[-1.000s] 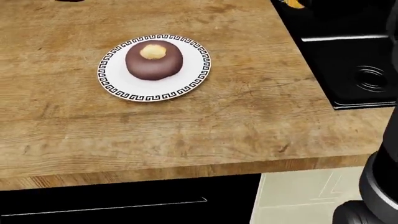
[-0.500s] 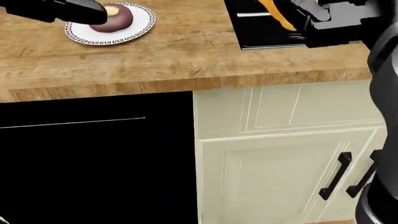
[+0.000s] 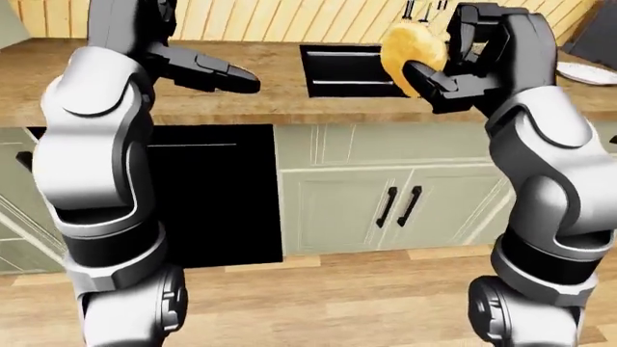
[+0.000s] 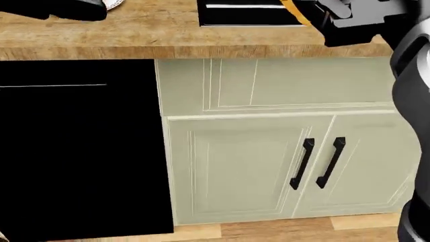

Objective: Place the pastries on the plates.

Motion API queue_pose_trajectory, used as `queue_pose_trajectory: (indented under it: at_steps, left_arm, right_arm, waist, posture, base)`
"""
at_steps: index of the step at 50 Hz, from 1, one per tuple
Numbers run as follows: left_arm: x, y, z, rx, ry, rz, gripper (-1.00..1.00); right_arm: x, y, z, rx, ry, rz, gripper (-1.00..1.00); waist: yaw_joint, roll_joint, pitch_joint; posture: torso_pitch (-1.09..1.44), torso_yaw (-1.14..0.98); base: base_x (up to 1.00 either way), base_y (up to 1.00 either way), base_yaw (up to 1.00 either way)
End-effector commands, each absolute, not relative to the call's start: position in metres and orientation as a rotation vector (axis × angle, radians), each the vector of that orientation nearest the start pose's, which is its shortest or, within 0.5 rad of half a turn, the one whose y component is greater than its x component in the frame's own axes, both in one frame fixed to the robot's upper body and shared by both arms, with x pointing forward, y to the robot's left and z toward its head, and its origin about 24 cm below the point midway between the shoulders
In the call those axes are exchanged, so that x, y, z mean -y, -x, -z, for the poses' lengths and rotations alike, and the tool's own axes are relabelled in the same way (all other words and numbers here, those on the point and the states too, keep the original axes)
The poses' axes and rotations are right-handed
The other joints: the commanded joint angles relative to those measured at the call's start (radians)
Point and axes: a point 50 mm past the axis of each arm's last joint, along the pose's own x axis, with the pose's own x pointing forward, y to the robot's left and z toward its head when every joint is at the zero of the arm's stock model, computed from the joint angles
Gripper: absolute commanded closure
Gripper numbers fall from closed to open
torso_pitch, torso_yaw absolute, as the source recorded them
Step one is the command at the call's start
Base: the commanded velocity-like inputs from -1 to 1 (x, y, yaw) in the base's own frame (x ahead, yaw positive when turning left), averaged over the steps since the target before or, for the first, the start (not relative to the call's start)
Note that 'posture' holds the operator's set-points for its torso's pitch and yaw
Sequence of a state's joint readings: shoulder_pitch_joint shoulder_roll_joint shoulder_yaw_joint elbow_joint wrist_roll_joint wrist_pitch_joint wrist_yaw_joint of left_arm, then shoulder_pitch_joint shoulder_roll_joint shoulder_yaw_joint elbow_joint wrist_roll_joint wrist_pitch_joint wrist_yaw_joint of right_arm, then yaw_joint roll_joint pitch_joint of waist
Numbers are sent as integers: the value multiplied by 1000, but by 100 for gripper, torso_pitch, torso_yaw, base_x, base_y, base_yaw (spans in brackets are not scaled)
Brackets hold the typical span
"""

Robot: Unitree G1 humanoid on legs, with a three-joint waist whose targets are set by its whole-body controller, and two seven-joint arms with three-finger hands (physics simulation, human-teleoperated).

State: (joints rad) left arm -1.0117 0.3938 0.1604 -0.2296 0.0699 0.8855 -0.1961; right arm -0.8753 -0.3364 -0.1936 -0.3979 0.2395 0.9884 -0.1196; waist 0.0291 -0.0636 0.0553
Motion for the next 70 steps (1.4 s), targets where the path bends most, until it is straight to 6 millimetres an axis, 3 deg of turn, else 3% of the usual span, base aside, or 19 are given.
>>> queue_pose_trajectory:
  at_steps: [1,12,13,17,19,21,23,24,25,37,44,47,49,50,60,63,64,66,70]
  left_arm:
    - [-179,-310,-349,440,-309,-10,-100]
    - [-178,-308,-350,441,-315,-7,-100]
    - [-178,-308,-349,440,-315,-8,-100]
    - [-177,-308,-349,440,-315,-4,-100]
    - [-178,-308,-349,440,-317,-6,-100]
    - [-178,-308,-349,439,-315,-8,-100]
    - [-177,-308,-349,441,-318,-6,-100]
    - [-177,-307,-350,442,-316,-6,-100]
    - [-177,-307,-350,442,-316,-6,-100]
    - [-177,-308,-349,441,-320,-1,-100]
    - [-176,-307,-349,441,-319,3,-100]
    - [-177,-308,-349,439,-318,1,-100]
    - [-176,-308,-349,439,-318,3,-100]
    - [-176,-308,-349,439,-318,3,-100]
    - [-176,-307,-348,440,-323,5,-100]
    - [-176,-307,-348,440,-323,5,-100]
    - [-176,-307,-348,439,-324,4,-100]
    - [-175,-307,-349,441,-326,5,-100]
    - [-175,-307,-349,442,-327,4,-100]
  right_arm:
    - [173,-297,-314,383,64,54,100]
    - [172,-296,-314,385,65,46,100]
    - [172,-296,-318,385,63,44,100]
    - [171,-296,-312,383,68,39,100]
    - [171,-297,-315,383,68,40,100]
    - [170,-296,-311,385,68,37,100]
    - [170,-296,-309,383,69,36,100]
    - [170,-296,-316,385,70,37,100]
    - [170,-296,-318,385,69,37,100]
    - [169,-296,-318,386,76,28,100]
    - [168,-296,-317,387,75,24,100]
    - [168,-296,-314,386,74,21,100]
    - [168,-297,-317,385,75,21,100]
    - [168,-297,-317,385,75,21,100]
    - [167,-296,-317,386,77,19,100]
    - [167,-296,-317,386,77,19,100]
    - [167,-296,-314,385,78,18,100]
    - [166,-296,-313,386,79,18,100]
    - [166,-296,-317,385,79,16,100]
  waist:
    - [7,-4,-17]
    - [2,135,-12]
    - [5,112,-9]
    - [-13,123,-39]
    - [-8,100,-22]
    - [-2,65,-15]
    - [3,-14,-33]
    - [9,-31,-40]
    - [0,-6,-14]
    - [-8,122,-13]
    - [-12,108,-32]
    - [-6,61,-17]
    - [-7,-35,-44]
    - [-12,1,-31]
    - [-17,78,-6]
    - [-23,125,-19]
    - [-19,108,-22]
    - [-22,123,-26]
    - [-16,110,-35]
  posture:
    - [1,0]
    - [1,0]
    - [1,0]
    - [1,0]
    - [1,0]
    - [1,0]
    - [1,0]
    - [1,0]
    - [1,0]
    - [1,0]
    - [1,0]
    - [1,0]
    - [1,0]
    - [1,0]
    - [1,0]
    - [1,0]
    - [1,0]
    - [1,0]
    - [1,0]
  base:
    - [4,-55,0]
    - [4,-54,0]
    - [3,-55,0]
    - [4,-54,0]
    - [4,-54,0]
    - [8,-54,0]
    - [11,-54,0]
    - [14,-54,0]
    - [12,-55,0]
    - [14,-55,0]
    - [14,-55,0]
    - [13,-54,0]
    - [14,-55,0]
    - [14,-55,0]
    - [14,-54,0]
    - [15,-54,0]
    - [15,-54,0]
    - [16,-53,0]
    - [16,-53,0]
